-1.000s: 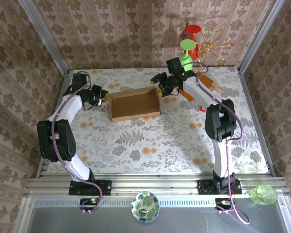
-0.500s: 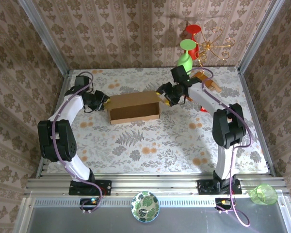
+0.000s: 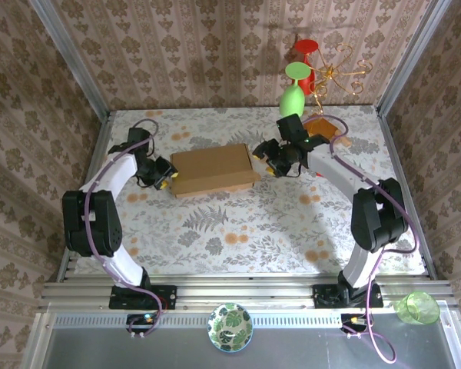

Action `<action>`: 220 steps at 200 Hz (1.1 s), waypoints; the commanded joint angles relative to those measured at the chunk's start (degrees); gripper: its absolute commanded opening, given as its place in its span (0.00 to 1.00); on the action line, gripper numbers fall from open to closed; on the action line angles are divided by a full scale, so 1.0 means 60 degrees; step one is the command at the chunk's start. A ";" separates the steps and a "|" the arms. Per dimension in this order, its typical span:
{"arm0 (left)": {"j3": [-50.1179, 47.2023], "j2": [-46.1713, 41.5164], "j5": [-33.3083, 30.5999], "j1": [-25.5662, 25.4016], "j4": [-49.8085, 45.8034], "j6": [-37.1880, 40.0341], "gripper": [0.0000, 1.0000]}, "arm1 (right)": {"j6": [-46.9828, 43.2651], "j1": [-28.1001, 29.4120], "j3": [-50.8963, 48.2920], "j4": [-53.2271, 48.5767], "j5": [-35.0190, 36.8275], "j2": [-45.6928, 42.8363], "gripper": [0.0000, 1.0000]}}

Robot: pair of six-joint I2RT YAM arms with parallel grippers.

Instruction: Fold the paper box

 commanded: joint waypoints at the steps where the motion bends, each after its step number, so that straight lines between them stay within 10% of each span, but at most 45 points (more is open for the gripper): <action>1: -0.0131 0.0029 -0.0264 -0.0115 -0.0062 0.0802 0.43 | 0.0445 0.0251 -0.0506 0.0693 0.0080 -0.0445 0.61; 113: -0.0846 0.0381 -0.0307 -0.0073 0.1836 0.2539 0.38 | -0.1953 -0.0744 -0.0439 0.0938 -0.0913 0.0237 0.63; 220: -0.1680 0.0603 0.1563 0.0290 0.2937 0.3139 0.02 | -0.4465 -0.1437 0.0747 0.0558 -0.2815 0.2373 0.68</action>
